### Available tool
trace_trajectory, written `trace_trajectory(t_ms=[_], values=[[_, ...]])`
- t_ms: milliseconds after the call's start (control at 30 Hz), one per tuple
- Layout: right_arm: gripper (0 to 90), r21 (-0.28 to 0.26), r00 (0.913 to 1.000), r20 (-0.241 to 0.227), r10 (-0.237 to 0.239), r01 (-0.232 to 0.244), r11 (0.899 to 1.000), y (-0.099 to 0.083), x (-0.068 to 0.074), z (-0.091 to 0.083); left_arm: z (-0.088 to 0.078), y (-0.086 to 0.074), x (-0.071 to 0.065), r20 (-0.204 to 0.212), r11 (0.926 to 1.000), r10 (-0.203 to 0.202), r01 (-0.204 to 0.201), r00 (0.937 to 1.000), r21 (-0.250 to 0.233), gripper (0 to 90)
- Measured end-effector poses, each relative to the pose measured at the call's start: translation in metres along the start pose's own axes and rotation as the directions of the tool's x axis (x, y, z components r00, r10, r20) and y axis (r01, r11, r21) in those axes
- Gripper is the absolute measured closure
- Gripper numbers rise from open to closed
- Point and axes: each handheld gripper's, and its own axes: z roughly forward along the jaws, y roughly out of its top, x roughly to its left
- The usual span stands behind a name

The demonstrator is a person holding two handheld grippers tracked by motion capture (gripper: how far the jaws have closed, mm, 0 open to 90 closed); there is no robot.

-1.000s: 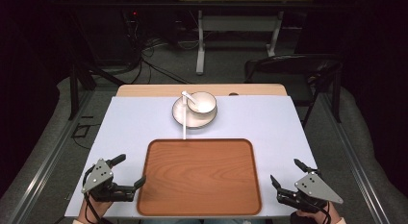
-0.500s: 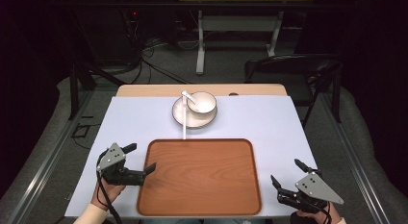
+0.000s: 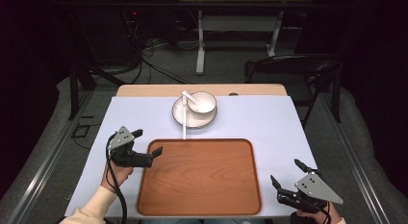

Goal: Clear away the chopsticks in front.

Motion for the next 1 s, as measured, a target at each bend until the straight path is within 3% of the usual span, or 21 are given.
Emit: trace_trajectory(t_ms=[267, 567, 700, 733, 767, 800, 833, 900, 933, 1000], values=[[14.3, 0.001, 1.0000, 0.002, 0.001, -0.001, 1.000, 0.000, 0.000, 0.000, 0.023, 0.017, 0.007, -0.006, 0.9990, -0.012, 0.012, 0.9999, 0.042, 0.0], [14.3, 0.000, 1.0000, 0.002, 0.002, -0.002, 1.000, 0.000, 0.000, 0.000, 0.062, 0.044, 0.022, -0.021, 0.9910, -0.052, 0.054, 0.9984, 0.122, 0.0], [14.3, -0.001, 1.0000, 0.002, 0.002, -0.002, 1.000, 0.000, 0.000, 0.000, 0.077, 0.054, 0.030, -0.030, 0.9798, -0.087, 0.091, 0.9958, 0.178, 0.0], [14.3, -0.001, 1.0000, 0.002, 0.003, -0.003, 1.000, 0.000, 0.000, 0.000, 0.077, 0.054, 0.030, -0.030, 0.9798, -0.087, 0.091, 0.9958, 0.178, 0.0], [14.3, -0.001, 1.0000, 0.002, 0.003, -0.003, 1.000, 0.000, 0.000, 0.000, 0.086, 0.058, 0.034, -0.039, 0.9726, -0.106, 0.112, 0.9936, 0.204, 0.1], [14.3, -0.002, 1.0000, 0.002, 0.003, -0.003, 1.000, 0.000, 0.000, 0.000, 0.086, 0.058, 0.034, -0.039, 0.9726, -0.106, 0.112, 0.9936, 0.204, 0.3], [14.3, -0.002, 1.0000, 0.002, 0.004, -0.004, 1.000, 0.000, 0.000, 0.000, 0.092, 0.061, 0.039, -0.044, 0.9640, -0.119, 0.126, 0.9919, 0.234, 0.4], [14.3, -0.002, 1.0000, 0.002, 0.003, -0.003, 1.000, 0.000, 0.000, 0.000, 0.096, 0.062, 0.042, -0.049, 0.9608, -0.129, 0.137, 0.9904, 0.241, 0.4], [14.3, -0.002, 1.0000, 0.001, 0.003, -0.003, 1.000, 0.000, 0.000, 0.000, 0.102, 0.065, 0.047, -0.067, 0.9525, -0.142, 0.155, 0.9875, 0.262, 0.4], [14.3, -0.003, 1.0000, 0.002, 0.004, -0.004, 1.000, 0.000, 0.000, 0.000, 0.107, 0.067, 0.051, -0.079, 0.9451, -0.150, 0.166, 0.9855, 0.281, 1.0]])
